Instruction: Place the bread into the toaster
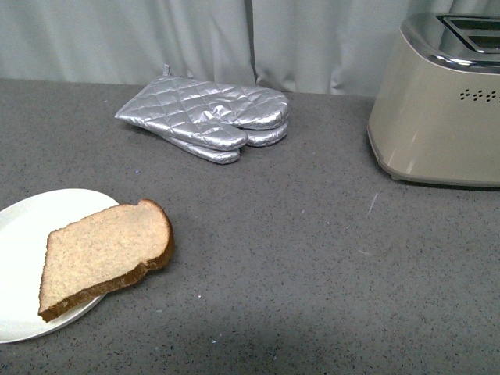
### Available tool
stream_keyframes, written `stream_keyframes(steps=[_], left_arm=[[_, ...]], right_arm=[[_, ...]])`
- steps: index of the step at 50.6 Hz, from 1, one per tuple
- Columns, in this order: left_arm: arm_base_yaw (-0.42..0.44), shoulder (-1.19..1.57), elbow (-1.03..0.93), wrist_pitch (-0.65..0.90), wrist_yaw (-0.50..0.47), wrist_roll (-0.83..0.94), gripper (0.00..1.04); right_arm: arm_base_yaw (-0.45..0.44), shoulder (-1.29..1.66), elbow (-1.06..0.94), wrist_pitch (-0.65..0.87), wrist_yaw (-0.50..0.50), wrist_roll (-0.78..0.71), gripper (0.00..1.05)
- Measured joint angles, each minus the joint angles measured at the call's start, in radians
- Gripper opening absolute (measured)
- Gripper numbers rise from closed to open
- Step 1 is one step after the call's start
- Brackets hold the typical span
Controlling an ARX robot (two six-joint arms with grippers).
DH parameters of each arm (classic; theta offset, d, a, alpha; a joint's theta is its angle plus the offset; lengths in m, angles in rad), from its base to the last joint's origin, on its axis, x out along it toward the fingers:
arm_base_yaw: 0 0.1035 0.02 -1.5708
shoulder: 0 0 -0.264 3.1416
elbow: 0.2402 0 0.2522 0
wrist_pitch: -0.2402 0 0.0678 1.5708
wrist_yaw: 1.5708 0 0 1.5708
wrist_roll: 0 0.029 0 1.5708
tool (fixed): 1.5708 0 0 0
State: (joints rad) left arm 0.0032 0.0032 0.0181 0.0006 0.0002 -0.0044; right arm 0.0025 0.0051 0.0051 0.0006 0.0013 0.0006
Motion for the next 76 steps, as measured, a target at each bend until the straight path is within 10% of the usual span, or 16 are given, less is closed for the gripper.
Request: stream_keyframes(steps=[76], left_arm=[[0.000,0.000,0.000,0.000,0.000,0.000,0.98]], right_arm=[[0.000,0.000,0.000,0.000,0.000,0.000,0.95]])
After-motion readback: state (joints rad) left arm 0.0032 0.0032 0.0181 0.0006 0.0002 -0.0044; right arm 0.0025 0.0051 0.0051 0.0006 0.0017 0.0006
